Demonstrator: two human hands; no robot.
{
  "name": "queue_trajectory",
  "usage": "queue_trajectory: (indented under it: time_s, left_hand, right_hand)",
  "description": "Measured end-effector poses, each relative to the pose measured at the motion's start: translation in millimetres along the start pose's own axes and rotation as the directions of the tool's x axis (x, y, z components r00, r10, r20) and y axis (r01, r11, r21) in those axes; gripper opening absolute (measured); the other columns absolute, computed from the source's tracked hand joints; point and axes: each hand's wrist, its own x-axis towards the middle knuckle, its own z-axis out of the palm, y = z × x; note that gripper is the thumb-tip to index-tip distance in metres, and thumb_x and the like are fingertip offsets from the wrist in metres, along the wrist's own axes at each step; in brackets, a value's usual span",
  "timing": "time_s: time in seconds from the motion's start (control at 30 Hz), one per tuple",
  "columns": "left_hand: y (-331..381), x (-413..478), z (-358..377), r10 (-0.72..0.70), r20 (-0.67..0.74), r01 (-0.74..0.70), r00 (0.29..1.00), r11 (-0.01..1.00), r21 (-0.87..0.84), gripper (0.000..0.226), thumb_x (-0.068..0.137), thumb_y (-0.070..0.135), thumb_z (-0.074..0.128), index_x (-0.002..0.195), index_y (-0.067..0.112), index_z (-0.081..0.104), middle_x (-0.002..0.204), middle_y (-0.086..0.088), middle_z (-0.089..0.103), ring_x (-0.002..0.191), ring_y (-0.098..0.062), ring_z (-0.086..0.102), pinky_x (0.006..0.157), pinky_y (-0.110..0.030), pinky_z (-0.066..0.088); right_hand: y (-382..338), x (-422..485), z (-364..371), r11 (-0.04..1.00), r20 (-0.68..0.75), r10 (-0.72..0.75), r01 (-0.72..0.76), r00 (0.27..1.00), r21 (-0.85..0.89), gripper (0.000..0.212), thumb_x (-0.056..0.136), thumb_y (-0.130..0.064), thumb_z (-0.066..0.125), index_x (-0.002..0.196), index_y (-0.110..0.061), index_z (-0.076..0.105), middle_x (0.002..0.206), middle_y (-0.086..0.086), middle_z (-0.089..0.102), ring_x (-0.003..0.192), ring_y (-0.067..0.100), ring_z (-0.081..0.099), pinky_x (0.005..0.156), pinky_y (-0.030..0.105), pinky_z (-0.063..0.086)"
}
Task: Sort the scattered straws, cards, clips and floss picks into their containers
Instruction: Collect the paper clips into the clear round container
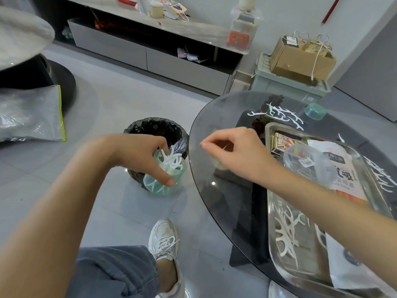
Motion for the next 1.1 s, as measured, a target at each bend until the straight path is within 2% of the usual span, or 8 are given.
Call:
queue_trajectory:
  time_s: [0.1, 0.23, 0.43, 0.53, 0.6, 0.77, 0.9, 1.1]
  left_hand:
    - [15, 7, -15, 0.026, -0.160, -0.034, 0.987, 0.998, -0.050, 0.067, 0.060, 0.059, 0.078, 0.111, 0.031, 0.044, 0.089, 0.016, 0.054, 0.078, -0.001, 0.052, 0.064, -0.023, 0.042]
    - [57, 39, -19, 0.101, -0.417, -0.164, 0.903, 0.980, -0.117, 0.064, 0.067, 0.049, 0.079, 0.113, 0.023, 0.044, 0.084, 0.013, 0.051, 0.073, -0.001, 0.048, 0.057, -0.018, 0.038]
    - [114, 94, -6, 0.047, -0.548, -0.177, 0.835, 0.966, -0.187, 0.064, 0.071, 0.047, 0.075, 0.118, 0.021, 0.042, 0.096, 0.005, 0.053, 0.081, -0.018, 0.054, 0.072, -0.034, 0.048]
    - [119, 112, 0, 0.008, -0.605, -0.129, 0.796, 0.979, -0.157, 0.063, 0.070, 0.053, 0.072, 0.117, 0.026, 0.040, 0.097, 0.008, 0.052, 0.083, -0.017, 0.053, 0.067, -0.032, 0.043]
    - [114, 117, 1, -0.019, -0.637, -0.094, 0.771, 0.985, -0.144, 0.063, 0.069, 0.056, 0.070, 0.118, 0.029, 0.040, 0.096, 0.009, 0.052, 0.083, -0.018, 0.052, 0.067, -0.031, 0.040]
    - [112, 133, -4, -0.046, -0.641, -0.091, 0.766, 0.980, -0.180, 0.066, 0.065, 0.060, 0.068, 0.118, 0.032, 0.040, 0.098, 0.011, 0.053, 0.084, -0.017, 0.053, 0.067, -0.030, 0.040]
    - [108, 131, -8, -0.050, -0.642, -0.104, 0.765, 0.974, -0.200, 0.068, 0.062, 0.060, 0.068, 0.118, 0.030, 0.042, 0.098, 0.010, 0.054, 0.088, -0.019, 0.056, 0.073, -0.033, 0.047]
    - [83, 110, -6, -0.067, -0.619, -0.107, 0.782, 0.965, -0.240, 0.070, 0.060, 0.057, 0.073, 0.118, 0.028, 0.043, 0.094, 0.008, 0.056, 0.087, -0.021, 0.058, 0.078, -0.037, 0.050]
  right_hand:
    - [19, 11, -33, 0.989, -0.003, 0.043, -0.043, 0.999, -0.141, 0.014, 0.088, -0.018, 0.063, 0.095, -0.015, 0.074, 0.086, -0.004, 0.072, 0.076, 0.004, 0.063, 0.072, 0.009, 0.046]
    - [65, 35, -79, 0.939, -0.041, 0.197, -0.201, 0.980, -0.278, 0.026, 0.089, -0.024, 0.061, 0.114, -0.019, 0.067, 0.102, -0.002, 0.069, 0.093, 0.009, 0.062, 0.083, 0.017, 0.043]
    - [162, 87, -129, 0.720, 0.031, 0.531, -0.432, 0.847, -0.544, 0.073, 0.086, -0.048, 0.060, 0.147, -0.016, 0.033, 0.150, 0.006, 0.038, 0.134, 0.026, 0.038, 0.106, 0.034, 0.033]
    - [197, 109, -129, 0.667, 0.098, 0.655, -0.512, 0.749, -0.540, 0.095, 0.080, -0.064, 0.059, 0.151, -0.015, 0.018, 0.157, 0.006, 0.022, 0.143, 0.027, 0.023, 0.114, 0.040, 0.026]
    - [206, 122, -123, 0.677, 0.118, 0.670, -0.538, 0.733, -0.502, 0.102, 0.077, -0.070, 0.057, 0.152, -0.017, 0.012, 0.159, 0.004, 0.014, 0.146, 0.027, 0.013, 0.116, 0.044, 0.020]
    - [206, 145, -98, 0.735, 0.128, 0.525, -0.372, 0.842, -0.566, 0.085, 0.076, -0.065, 0.063, 0.143, -0.019, 0.039, 0.149, 0.004, 0.039, 0.137, 0.028, 0.034, 0.107, 0.039, 0.031]
    - [182, 147, -75, 0.794, 0.100, 0.400, -0.290, 0.911, -0.534, 0.046, 0.076, -0.039, 0.075, 0.114, -0.015, 0.066, 0.118, 0.009, 0.064, 0.110, 0.028, 0.057, 0.084, 0.032, 0.047]
    - [137, 119, -39, 0.788, 0.059, 0.248, -0.166, 0.967, -0.593, 0.022, 0.084, -0.009, 0.062, 0.104, -0.013, 0.070, 0.107, 0.014, 0.066, 0.100, 0.034, 0.062, 0.080, 0.035, 0.051]
